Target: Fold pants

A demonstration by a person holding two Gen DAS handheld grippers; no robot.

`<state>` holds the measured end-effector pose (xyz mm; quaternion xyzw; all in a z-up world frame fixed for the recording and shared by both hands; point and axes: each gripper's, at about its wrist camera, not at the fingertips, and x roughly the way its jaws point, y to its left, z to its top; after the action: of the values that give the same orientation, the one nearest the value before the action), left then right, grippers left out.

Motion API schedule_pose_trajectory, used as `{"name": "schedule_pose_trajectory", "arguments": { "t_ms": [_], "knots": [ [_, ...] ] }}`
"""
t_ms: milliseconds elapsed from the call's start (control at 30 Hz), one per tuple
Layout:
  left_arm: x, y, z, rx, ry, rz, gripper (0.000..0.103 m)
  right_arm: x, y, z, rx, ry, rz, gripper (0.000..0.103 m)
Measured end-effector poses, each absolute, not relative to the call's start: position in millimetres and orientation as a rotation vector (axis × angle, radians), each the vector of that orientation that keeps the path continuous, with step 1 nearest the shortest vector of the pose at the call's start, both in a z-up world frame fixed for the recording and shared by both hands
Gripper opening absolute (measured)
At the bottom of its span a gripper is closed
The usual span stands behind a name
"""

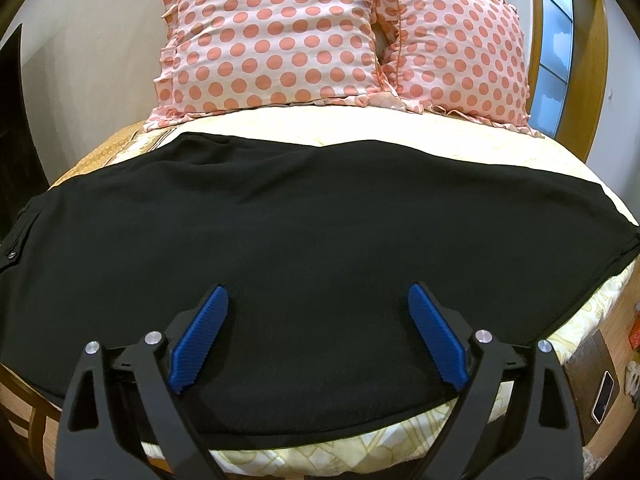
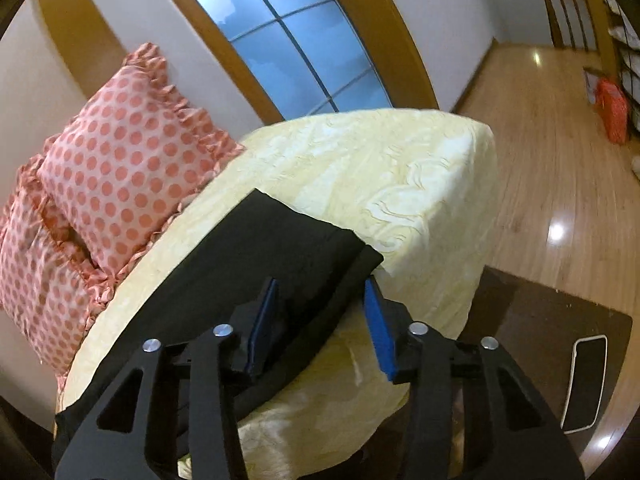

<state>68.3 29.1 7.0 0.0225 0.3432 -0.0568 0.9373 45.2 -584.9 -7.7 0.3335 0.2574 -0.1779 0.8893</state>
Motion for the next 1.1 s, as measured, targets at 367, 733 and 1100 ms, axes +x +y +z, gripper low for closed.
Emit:
{"name": "schedule_pose_trajectory", "arguments": {
  "t_ms": [367,733,1100],
  "knots": [
    [68.1,28.4,7.0,0.042,0.702,-0.125,0.093,56.8,-599.0,-14.4,0.734,0.528,-0.361,0.011],
    [64.7,31.8,6.7,0.026,0.676,-0.147,0.093,84.8,-515.1,73.3,0.566,0.396,-0.002,0.009],
    [43.6,66.5,32.1,-0.060,0.590,-0.092,0.093,127.2,-240.2,105.2,0.301,0.519,0.803,0.009]
  ]
}}
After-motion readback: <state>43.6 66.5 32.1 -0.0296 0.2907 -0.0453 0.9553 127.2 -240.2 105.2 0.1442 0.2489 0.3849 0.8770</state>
